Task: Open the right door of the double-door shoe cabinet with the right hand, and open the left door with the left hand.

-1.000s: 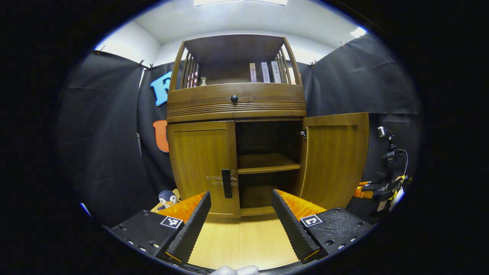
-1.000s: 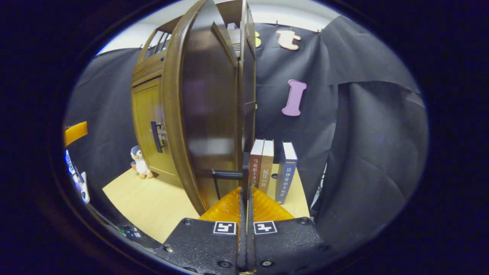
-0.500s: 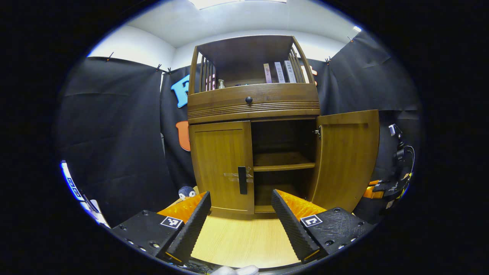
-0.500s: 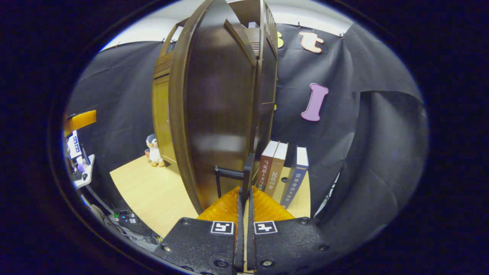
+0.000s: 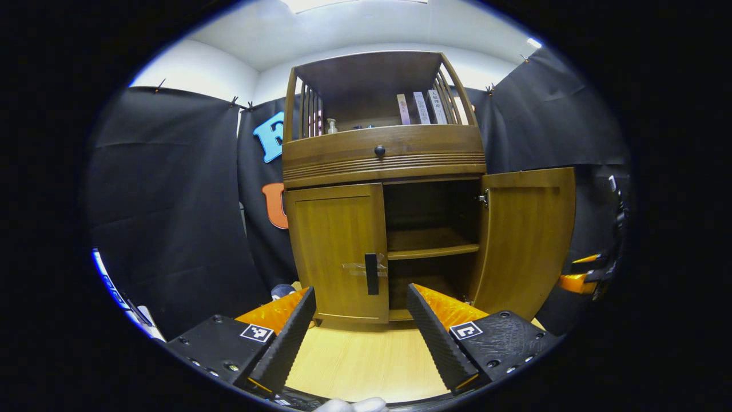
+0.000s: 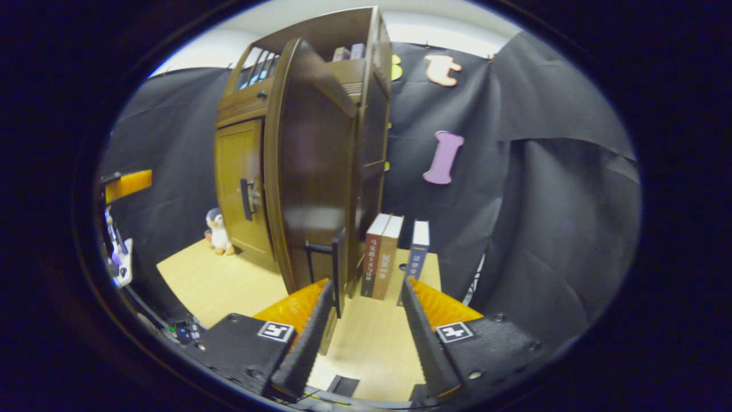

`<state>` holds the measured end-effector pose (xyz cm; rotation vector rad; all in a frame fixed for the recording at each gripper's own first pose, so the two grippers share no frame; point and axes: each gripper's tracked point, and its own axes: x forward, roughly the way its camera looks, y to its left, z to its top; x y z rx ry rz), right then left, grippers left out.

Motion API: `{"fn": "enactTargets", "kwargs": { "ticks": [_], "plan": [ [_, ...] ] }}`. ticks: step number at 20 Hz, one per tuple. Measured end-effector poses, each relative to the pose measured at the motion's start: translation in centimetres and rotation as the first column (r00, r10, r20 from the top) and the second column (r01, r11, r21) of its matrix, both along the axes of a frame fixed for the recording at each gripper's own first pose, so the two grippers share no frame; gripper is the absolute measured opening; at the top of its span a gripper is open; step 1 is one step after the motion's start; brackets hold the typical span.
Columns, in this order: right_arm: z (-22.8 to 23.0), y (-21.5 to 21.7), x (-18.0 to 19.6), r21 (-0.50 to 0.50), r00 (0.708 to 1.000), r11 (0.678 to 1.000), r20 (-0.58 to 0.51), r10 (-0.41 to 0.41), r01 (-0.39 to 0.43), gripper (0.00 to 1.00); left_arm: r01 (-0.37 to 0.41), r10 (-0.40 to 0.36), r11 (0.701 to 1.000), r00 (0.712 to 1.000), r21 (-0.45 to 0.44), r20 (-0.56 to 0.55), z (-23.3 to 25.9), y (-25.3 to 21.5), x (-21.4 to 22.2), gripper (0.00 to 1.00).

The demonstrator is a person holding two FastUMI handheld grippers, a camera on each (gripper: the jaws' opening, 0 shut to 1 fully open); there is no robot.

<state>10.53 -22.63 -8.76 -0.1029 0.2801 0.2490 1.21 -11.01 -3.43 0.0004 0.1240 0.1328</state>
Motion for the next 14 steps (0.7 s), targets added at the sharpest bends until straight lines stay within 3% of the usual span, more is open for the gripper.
{"fn": "enactTargets", "kwargs": {
  "ticks": [2,4,7,11,14],
  "plan": [
    [2.6,0.1,-1.3,0.036,0.995,0.996,0.052,-0.082,0.080,0.97,0.009,-0.009,1.000,1.000,0.000,-0.003,-0.2,1.5,1.0,0.96],
    [4.9,0.7,-2.6,0.052,0.981,0.986,0.102,-0.165,0.161,1.00,0.017,-0.017,1.000,1.000,0.004,0.001,-0.1,3.1,1.8,0.96],
    [7.3,3.7,-3.8,0.072,0.958,0.973,0.172,-0.229,0.219,1.00,0.031,-0.032,0.999,0.999,0.004,0.015,0.1,5.4,3.0,0.96],
    [8.6,9.0,-4.6,0.060,0.935,0.968,0.249,-0.252,0.244,1.00,0.054,-0.054,0.998,0.998,0.008,0.024,-0.3,8.0,4.1,1.00],
    [7.3,13.9,-5.0,0.058,0.929,0.967,0.269,-0.254,0.247,1.00,0.080,-0.080,0.997,0.997,0.012,0.024,-1.4,8.9,4.8,0.96]
  ]
}}
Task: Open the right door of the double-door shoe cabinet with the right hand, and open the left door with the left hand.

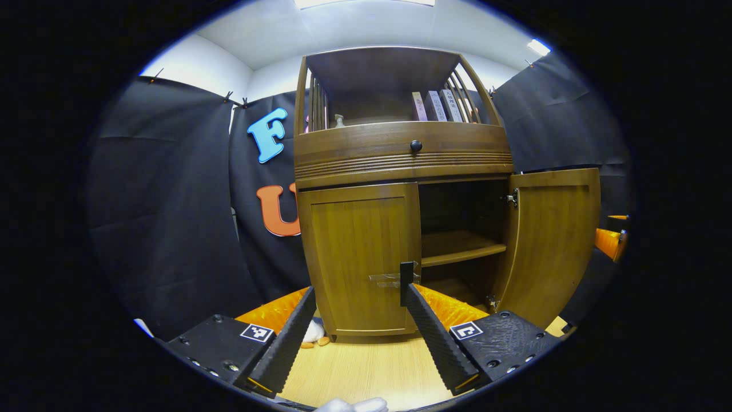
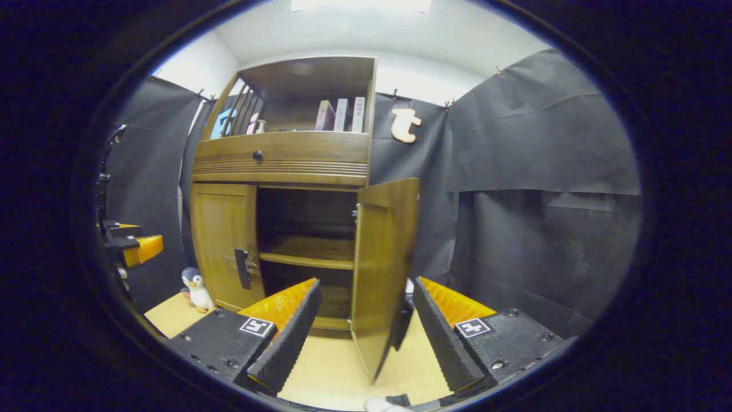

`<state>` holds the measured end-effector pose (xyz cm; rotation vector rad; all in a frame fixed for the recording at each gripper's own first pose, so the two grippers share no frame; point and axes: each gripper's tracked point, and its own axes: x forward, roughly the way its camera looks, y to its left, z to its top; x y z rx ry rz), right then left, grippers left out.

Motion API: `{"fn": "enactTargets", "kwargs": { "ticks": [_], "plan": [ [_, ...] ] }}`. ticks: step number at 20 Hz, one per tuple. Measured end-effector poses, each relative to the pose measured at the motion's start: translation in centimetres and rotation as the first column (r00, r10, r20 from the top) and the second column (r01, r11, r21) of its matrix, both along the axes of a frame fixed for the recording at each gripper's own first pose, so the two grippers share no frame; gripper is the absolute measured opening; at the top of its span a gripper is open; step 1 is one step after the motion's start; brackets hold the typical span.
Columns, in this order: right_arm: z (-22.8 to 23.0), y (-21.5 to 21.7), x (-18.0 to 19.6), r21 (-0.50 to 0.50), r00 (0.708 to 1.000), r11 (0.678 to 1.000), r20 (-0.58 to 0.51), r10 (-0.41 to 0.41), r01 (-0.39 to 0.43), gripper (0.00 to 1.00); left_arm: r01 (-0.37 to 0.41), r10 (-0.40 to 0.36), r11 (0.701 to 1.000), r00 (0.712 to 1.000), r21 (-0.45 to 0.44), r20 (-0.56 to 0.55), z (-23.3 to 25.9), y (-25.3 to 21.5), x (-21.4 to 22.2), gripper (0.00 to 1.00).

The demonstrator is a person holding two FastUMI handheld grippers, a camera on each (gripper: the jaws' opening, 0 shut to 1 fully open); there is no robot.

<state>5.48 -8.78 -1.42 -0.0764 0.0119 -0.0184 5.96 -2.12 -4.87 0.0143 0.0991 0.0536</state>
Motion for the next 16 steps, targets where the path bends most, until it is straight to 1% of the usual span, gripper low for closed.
{"fn": "enactTargets", "kwargs": {
  "ticks": [3,5,6,7,10,11,12,16],
  "plan": [
    [-2.4,5.0,-0.3,0.005,1.000,1.000,-0.012,0.011,-0.010,1.00,0.032,-0.032,0.999,0.999,0.004,0.006,-0.9,0.0,0.8,0.96],
    [-4.1,7.7,-0.4,0.026,0.998,0.999,-0.050,0.041,-0.040,1.00,0.062,-0.062,0.998,0.998,-0.010,0.004,-1.8,-0.7,1.4,0.96],
    [-4.7,8.7,-0.4,0.033,0.996,0.998,-0.069,0.053,-0.051,1.00,0.069,-0.069,0.998,0.998,-0.016,0.002,-2.3,-1.0,1.8,1.00],
    [-4.7,9.2,-0.4,0.037,0.995,0.998,-0.079,0.055,-0.053,1.00,0.081,-0.081,0.997,0.997,-0.021,0.002,-2.5,-1.3,2.1,0.96],
    [-4.2,9.1,-0.5,0.032,0.996,0.999,-0.080,0.041,-0.039,1.00,0.109,-0.110,0.994,0.994,-0.032,-0.012,-3.9,-2.3,4.1,0.96],
    [-4.0,9.0,-0.6,0.028,0.997,0.999,-0.076,0.028,-0.026,0.98,0.122,-0.123,0.992,0.992,-0.042,-0.009,-4.4,-2.8,5.2,0.96],
    [-3.7,9.1,-0.7,0.025,0.997,1.000,-0.075,0.015,-0.013,1.00,0.140,-0.140,0.989,0.990,-0.051,-0.008,-5.0,-3.5,6.4,0.96],
    [-3.2,8.5,-1.0,0.024,0.995,0.999,-0.091,-0.041,0.043,1.00,0.187,-0.187,0.981,0.982,-0.059,0.002,-7.2,-6.0,11.5,0.96]
  ]
}}
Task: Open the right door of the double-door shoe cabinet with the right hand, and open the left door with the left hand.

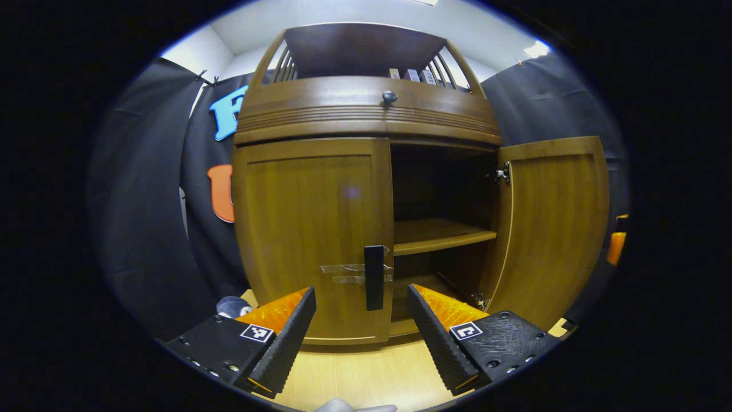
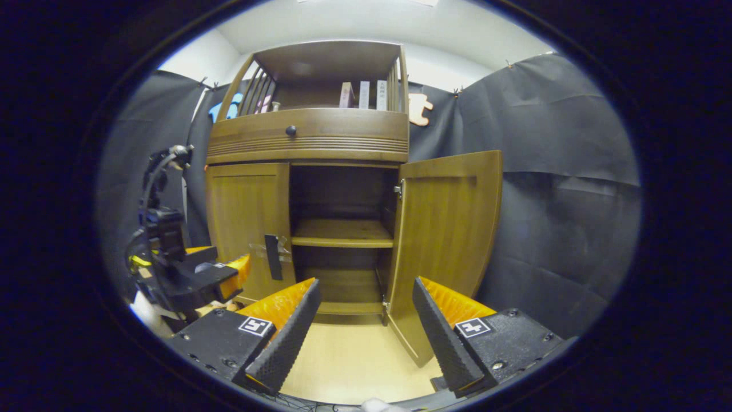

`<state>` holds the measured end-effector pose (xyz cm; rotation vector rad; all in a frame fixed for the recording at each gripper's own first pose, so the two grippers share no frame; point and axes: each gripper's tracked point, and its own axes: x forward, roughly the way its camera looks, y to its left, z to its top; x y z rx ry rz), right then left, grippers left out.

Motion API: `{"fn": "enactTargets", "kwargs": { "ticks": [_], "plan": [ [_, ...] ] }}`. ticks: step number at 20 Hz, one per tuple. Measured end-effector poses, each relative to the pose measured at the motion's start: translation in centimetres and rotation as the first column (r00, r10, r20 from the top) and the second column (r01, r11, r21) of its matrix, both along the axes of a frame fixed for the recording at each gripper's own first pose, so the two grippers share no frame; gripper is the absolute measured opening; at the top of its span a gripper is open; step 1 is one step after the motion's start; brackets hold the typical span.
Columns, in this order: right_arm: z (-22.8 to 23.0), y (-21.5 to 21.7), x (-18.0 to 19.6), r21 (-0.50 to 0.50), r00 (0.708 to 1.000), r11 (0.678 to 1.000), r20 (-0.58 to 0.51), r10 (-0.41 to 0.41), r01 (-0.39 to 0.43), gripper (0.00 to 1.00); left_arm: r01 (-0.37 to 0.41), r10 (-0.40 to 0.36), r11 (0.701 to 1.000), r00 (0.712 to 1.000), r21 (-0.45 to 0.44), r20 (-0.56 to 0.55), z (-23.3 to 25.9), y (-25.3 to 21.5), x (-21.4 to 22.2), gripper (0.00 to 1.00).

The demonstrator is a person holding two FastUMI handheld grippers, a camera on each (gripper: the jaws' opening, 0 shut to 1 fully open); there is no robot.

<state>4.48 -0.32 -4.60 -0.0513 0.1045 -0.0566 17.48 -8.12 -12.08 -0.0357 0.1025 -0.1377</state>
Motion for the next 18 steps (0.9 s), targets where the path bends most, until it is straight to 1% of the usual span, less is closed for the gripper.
{"fn": "enactTargets", "kwargs": {
  "ticks": [2,5,9,10,11,13,14,15,16,17,18],
  "plan": [
    [0.2,-0.8,-0.4,-0.007,1.000,1.000,-0.010,-0.027,0.027,1.00,0.015,-0.015,1.000,1.000,-0.002,-0.008,-1.4,-1.0,2.4,0.96],
    [0.7,-1.9,-1.1,-0.037,0.997,0.997,-0.016,-0.075,0.075,1.00,0.016,-0.017,1.000,0.999,-0.007,-0.029,-3.8,-2.0,6.9,0.96],
    [1.0,-3.1,-1.8,-0.073,0.992,0.990,-0.026,-0.122,0.119,1.00,0.022,-0.023,1.000,0.998,-0.017,-0.053,-5.4,-3.1,10.5,0.95],
    [0.9,-3.4,-2.0,-0.080,0.991,0.989,-0.028,-0.130,0.127,1.00,0.017,-0.018,1.000,0.998,-0.017,-0.052,-5.4,-3.3,10.8,0.91],
    [0.9,-3.5,-2.2,-0.083,0.991,0.988,-0.029,-0.133,0.131,1.00,0.019,-0.020,1.000,0.999,-0.021,-0.045,-5.3,-3.3,10.9,0.99],
    [0.4,-3.8,-2.2,-0.084,0.989,0.987,-0.038,-0.140,0.136,1.00,0.015,-0.016,1.000,0.999,-0.005,-0.031,-5.0,-3.5,11.6,0.87],
    [0.1,-3.9,-2.2,-0.081,0.989,0.988,-0.046,-0.139,0.135,1.00,0.000,0.001,1.000,1.000,0.012,-0.027,-4.9,-3.2,11.7,0.80],
    [-0.1,-3.8,-2.1,-0.076,0.990,0.989,-0.054,-0.134,0.130,1.00,0.000,0.001,1.000,1.000,0.025,-0.029,-5.0,-3.2,12.0,0.77],
    [-0.1,-3.7,-2.1,-0.072,0.990,0.990,-0.057,-0.129,0.125,1.00,-0.023,0.024,0.999,0.999,0.037,-0.031,-5.2,-2.7,12.5,0.67],
    [-0.1,-3.7,-2.1,-0.071,0.990,0.990,-0.058,-0.126,0.122,1.00,-0.031,0.032,0.998,0.999,0.048,-0.028,-5.4,-2.4,12.6,0.44],
    [-0.1,-3.7,-2.0,-0.070,0.991,0.991,-0.058,-0.121,0.117,1.00,-0.023,0.025,0.999,0.999,0.040,-0.031,-5.7,-2.3,12.7,0.40]
  ]
}}
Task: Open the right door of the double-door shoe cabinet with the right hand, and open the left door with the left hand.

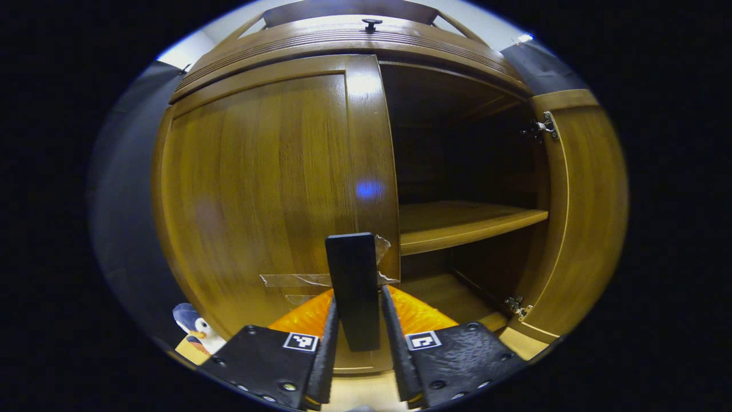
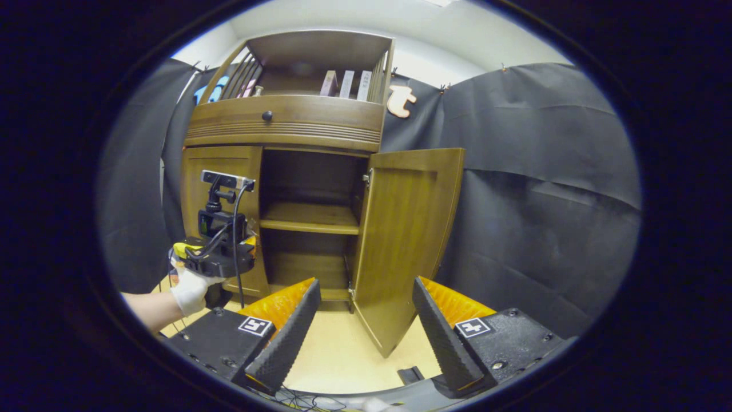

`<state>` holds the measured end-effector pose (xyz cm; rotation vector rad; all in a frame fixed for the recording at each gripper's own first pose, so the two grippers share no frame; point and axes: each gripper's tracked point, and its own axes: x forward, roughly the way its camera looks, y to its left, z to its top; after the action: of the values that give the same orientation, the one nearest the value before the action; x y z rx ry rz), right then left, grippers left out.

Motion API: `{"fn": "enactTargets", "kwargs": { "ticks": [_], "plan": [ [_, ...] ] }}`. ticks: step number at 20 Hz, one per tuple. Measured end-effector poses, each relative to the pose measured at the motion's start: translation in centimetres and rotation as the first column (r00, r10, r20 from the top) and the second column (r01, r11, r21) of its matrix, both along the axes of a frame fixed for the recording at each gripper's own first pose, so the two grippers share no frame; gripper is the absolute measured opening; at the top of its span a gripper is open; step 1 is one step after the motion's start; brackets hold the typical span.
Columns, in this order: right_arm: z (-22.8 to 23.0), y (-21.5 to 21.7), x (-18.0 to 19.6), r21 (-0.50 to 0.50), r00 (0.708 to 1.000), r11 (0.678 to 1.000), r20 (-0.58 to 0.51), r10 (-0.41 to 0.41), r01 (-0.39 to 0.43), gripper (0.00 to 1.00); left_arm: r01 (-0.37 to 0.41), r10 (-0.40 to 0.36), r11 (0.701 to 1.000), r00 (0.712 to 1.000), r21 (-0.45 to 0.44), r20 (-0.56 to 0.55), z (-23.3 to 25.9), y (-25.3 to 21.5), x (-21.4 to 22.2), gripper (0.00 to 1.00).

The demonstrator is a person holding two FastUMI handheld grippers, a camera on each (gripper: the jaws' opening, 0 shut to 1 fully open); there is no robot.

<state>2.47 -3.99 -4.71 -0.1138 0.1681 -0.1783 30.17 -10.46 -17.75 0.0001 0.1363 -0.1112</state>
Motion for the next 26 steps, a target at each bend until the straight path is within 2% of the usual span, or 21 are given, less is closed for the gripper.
{"fn": "enactTargets", "kwargs": {
  "ticks": [1,2,4,14,26],
  "plan": [
    [0.0,0.1,0.1,0.000,1.000,1.000,0.000,0.005,-0.005,1.00,0.003,-0.003,1.000,1.000,-0.010,-0.006,-0.2,-0.1,-0.2,0.36],
    [0.0,0.1,0.1,0.000,1.000,1.000,-0.001,0.010,-0.010,1.00,0.009,-0.009,1.000,1.000,-0.014,-0.010,-0.3,-0.1,-0.1,0.46],
    [-0.2,0.3,0.2,0.003,1.000,1.000,-0.007,0.020,-0.020,1.00,0.020,-0.020,0.999,1.000,-0.037,-0.008,-0.4,-0.2,-0.3,0.29],
    [-0.9,2.1,-0.2,0.029,0.996,0.996,-0.020,0.090,-0.089,1.00,0.064,-0.065,0.997,0.998,-0.036,-0.017,0.0,0.7,-4.8,0.29],
    [-1.7,4.2,-1.6,0.031,0.983,0.983,-0.038,0.180,-0.179,1.00,0.051,-0.052,0.998,0.998,-0.024,-0.020,-0.3,3.7,-11.3,0.29]
  ]
}}
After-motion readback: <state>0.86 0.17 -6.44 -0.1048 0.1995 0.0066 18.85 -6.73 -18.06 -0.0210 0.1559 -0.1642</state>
